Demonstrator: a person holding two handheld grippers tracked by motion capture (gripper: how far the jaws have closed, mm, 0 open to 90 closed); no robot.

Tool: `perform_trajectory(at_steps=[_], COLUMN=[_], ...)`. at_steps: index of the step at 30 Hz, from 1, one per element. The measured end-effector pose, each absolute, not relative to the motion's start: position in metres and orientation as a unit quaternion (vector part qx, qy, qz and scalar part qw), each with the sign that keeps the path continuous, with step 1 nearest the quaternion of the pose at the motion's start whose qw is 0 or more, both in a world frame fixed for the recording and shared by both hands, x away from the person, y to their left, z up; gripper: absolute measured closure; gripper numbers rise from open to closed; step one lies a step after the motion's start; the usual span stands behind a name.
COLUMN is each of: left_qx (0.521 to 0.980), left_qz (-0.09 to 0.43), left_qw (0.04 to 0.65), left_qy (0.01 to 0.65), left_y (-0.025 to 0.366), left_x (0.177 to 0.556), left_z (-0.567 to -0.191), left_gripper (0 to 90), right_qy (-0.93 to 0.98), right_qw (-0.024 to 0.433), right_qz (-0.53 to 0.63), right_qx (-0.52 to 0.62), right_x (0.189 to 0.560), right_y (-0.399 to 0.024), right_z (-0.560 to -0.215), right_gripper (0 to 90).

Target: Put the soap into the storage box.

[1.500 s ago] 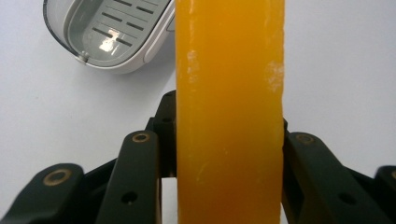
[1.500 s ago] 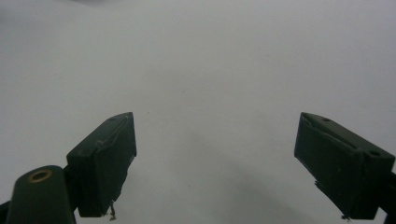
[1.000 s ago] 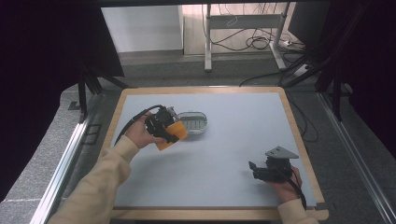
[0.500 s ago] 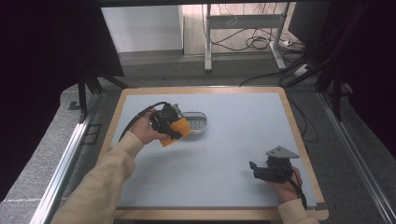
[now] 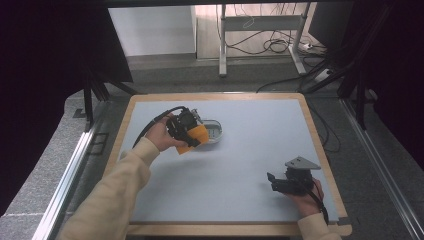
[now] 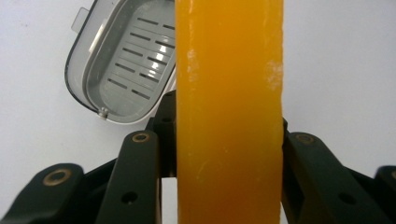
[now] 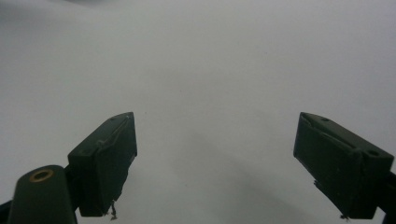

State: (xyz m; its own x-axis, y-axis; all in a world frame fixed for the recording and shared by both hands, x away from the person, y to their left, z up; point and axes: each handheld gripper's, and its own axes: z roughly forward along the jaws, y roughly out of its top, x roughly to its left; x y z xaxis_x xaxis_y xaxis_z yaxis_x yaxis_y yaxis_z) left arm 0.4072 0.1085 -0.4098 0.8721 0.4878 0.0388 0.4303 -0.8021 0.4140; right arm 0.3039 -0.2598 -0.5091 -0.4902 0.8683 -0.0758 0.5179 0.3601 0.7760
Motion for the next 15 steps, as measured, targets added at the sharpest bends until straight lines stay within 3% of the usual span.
perform_trajectory(at_steps=[15], left_qx=[0.951], left_qz=[0.078], left_qw=[0.193], left_qy=[0.228], left_y=[0.101], left_x=[0.420], left_z=[-0.405], left_gripper=[61.9], right_qy=[0.785], right_qw=[0.250], right_qz=[0.357], right_qx=[0.440], right_x=[0.304], right_y=[-0.261], right_z=[-0.509], right_gripper=[14.1])
